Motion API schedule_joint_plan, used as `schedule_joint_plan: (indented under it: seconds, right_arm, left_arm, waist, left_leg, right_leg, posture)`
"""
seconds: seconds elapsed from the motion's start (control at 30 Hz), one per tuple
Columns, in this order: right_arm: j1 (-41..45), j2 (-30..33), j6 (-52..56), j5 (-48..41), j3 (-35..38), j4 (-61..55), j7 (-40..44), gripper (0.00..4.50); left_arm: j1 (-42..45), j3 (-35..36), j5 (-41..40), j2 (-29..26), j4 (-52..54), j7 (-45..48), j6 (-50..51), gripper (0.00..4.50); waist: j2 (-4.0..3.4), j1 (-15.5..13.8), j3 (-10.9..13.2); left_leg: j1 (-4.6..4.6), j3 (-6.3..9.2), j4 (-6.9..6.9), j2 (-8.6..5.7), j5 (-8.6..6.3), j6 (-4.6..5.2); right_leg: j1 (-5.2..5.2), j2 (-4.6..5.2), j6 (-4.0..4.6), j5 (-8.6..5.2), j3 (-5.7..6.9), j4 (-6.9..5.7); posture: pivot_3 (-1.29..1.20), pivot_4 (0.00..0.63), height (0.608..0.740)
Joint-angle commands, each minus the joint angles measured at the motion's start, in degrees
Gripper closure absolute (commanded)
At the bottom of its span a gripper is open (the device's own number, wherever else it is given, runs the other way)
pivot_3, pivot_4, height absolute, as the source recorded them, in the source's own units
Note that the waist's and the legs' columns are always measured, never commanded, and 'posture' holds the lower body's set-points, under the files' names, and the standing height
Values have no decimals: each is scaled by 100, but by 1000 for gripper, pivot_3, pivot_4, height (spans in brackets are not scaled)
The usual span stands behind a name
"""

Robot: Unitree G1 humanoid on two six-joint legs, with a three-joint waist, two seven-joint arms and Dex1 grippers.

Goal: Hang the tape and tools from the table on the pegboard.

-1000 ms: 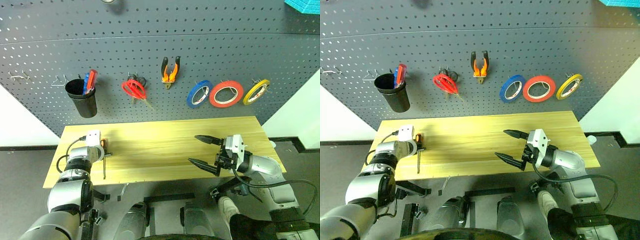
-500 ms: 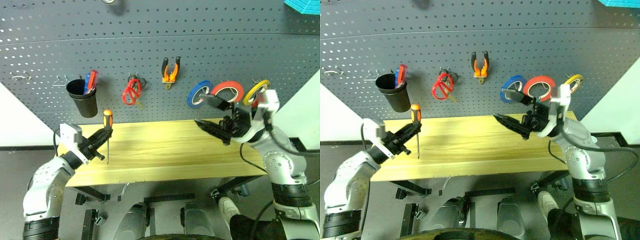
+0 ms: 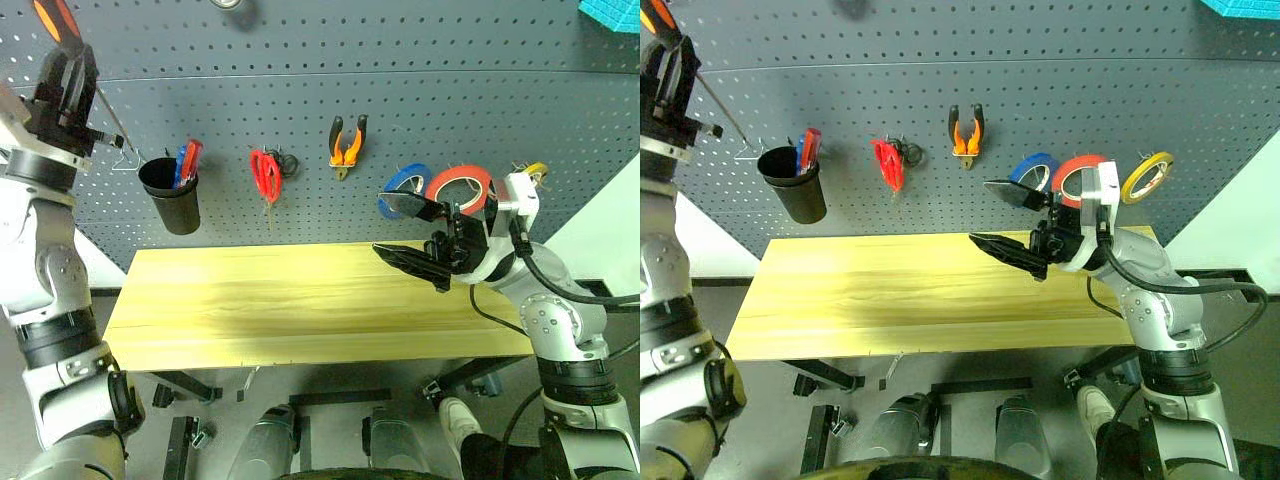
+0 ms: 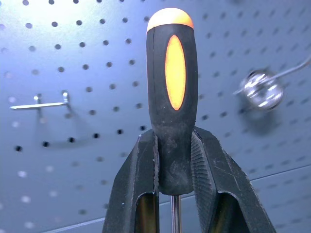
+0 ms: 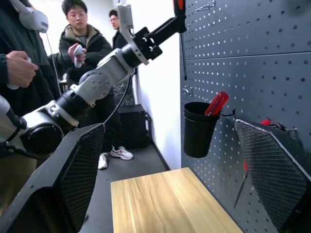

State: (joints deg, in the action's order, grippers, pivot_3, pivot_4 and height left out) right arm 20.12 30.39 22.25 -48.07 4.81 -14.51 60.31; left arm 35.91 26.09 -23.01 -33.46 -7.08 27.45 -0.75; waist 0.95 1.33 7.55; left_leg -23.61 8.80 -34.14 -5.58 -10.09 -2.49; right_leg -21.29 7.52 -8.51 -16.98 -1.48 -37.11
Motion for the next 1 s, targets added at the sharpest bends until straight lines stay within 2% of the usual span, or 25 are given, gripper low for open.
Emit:
schedule_joint_plan:
  seconds: [0.03,0.17,0.43,0.5,0.6,0.73,1.0]
  right_arm:
    - [-38,-28,-14,-43,97,-349,-86,0]
    - [-144,-18,14,-66,166,-462,-212,0]
    - [-435,69,63,-51,238,-654,-315,0]
    - [-481,80,69,-51,245,-685,-326,0]
    - [-596,84,112,-106,280,-694,-344,0]
    - [-686,45,136,-81,212,-673,-336,0]
    - [-888,76,96,-5,227,-740,-343,0]
  left_arm:
    - [282,-155,367,-54,-599,-66,-543,3964]
    - [325,-280,332,98,-1127,69,-799,3964]
    - [34,-271,431,344,-1433,-168,-894,1283]
    - [-34,-247,354,374,-1369,-230,-759,1283]
    - [-355,-58,-299,547,-1009,-66,-242,1283]
    - [-320,-242,-48,714,-1362,-338,-267,1283]
    - [-113,-215,-241,706,-1446,-257,-114,1283]
  waist:
    - [2,-13,-1]
    - [10,-14,-6]
    - [20,91,-17]
    - [22,127,-21]
    - [23,173,-25]
    - [26,145,-31]
    - [33,125,-36]
  left_leg:
    - [0,0,-2,1,0,0]
    - [0,1,-4,4,0,0]
    - [0,3,-5,9,0,0]
    - [0,3,-5,10,0,0]
    - [0,4,-6,11,0,0]
    - [0,10,-8,12,1,-1]
    - [2,9,-11,12,2,-1]
  right_leg:
    - [1,0,0,0,0,0]
    - [-1,1,-1,1,0,1]
    - [2,1,-2,1,0,-1]
    - [4,3,-2,1,0,-2]
    - [4,2,-2,1,0,-5]
    - [5,0,-2,1,2,-8]
    - [7,0,-2,2,2,-7]
  posture:
    - [-66,52,728]
    - [-74,51,728]
    - [-90,45,728]
    - [-92,45,728]
    - [-72,51,728]
    - [-63,50,728]
    - [-83,49,728]
